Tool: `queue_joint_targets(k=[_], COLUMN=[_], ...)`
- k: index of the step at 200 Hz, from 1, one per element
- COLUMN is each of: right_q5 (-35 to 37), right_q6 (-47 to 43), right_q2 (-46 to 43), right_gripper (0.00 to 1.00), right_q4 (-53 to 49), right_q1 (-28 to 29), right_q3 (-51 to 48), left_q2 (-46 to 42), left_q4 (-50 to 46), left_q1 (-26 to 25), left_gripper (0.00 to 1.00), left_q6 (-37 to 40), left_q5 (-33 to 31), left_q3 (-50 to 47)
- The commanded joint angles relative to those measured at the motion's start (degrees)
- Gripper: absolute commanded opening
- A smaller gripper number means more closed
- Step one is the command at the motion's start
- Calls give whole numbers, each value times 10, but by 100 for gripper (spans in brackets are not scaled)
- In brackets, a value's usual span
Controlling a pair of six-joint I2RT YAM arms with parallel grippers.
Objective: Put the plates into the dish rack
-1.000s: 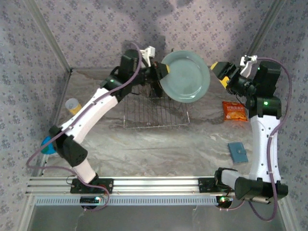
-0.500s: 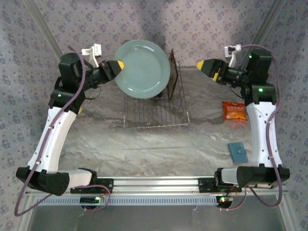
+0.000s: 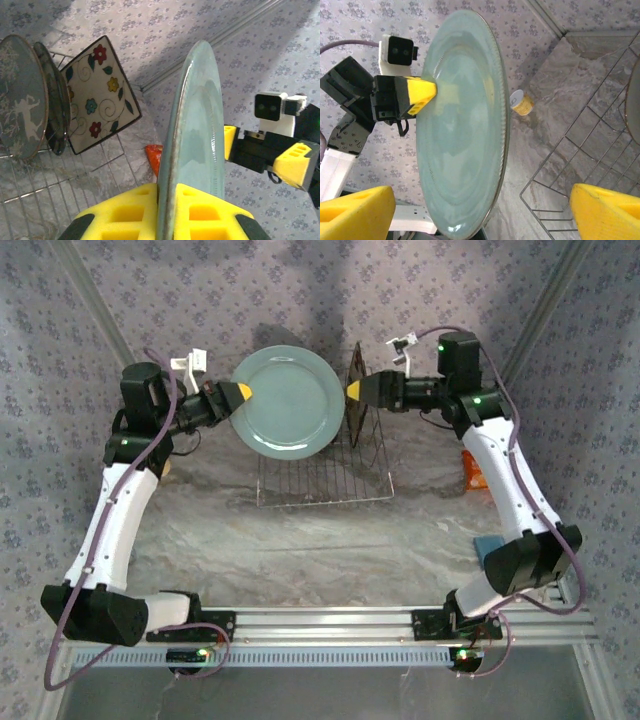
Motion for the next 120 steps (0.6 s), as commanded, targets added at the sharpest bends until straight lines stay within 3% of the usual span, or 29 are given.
queue_joint_targets(k=[1,75,120], right_q5=[17,16,27], right_q6=[-29,2,14], right_q2=[22,79,90], right_gripper=[90,83,68], right_q4=[-13,22,45], right_q1=[17,71,82], right_q3=[38,64,65], left_q2=[-21,-18,-17], left_q4=[99,114,124], left_q1=[3,3,3], left_gripper=[0,0,0], left_q6=[-29,-37,-43], left_q5=[39,36,33], left_q3=[5,-9,-14])
